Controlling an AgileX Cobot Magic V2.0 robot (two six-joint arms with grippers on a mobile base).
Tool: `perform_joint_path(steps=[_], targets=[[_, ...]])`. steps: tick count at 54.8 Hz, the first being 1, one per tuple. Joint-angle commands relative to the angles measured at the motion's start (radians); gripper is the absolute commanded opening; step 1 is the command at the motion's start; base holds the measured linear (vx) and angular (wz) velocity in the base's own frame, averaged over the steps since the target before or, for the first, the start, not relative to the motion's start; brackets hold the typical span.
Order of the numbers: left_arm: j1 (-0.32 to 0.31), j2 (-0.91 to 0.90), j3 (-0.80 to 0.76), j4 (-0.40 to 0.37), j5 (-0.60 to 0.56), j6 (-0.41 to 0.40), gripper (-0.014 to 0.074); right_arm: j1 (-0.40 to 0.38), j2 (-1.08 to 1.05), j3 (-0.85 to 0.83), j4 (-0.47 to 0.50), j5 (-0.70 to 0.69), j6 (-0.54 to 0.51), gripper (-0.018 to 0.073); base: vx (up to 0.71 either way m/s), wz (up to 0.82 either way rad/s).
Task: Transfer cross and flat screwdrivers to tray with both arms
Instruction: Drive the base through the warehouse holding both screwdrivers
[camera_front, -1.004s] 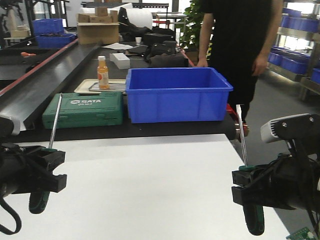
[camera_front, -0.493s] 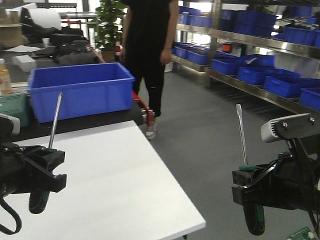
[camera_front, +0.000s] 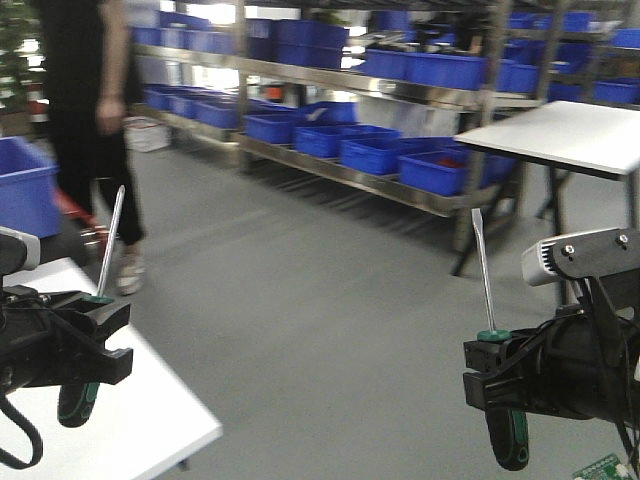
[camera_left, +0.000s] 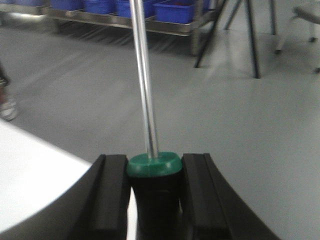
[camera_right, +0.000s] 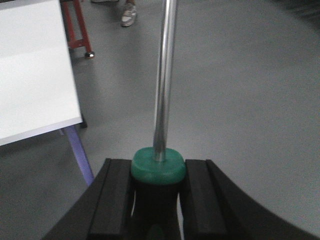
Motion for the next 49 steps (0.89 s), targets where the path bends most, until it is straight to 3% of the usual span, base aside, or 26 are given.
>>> perform_joint_path(steps=[1, 49], targets=[[-0.005, -0.027, -0.032, -0.01, -0.095, -0.009, 0.0, 0.0, -0.023, -0.034, 0.001, -0.084, -0.004, -0.0008, 0.0, -0.75], [-0.005, -0.027, -0.032, -0.01, -0.095, -0.009, 0.0, 0.0, -0.023, -0.034, 0.001, -0.085, -0.004, -0.0008, 0.15, -0.69]])
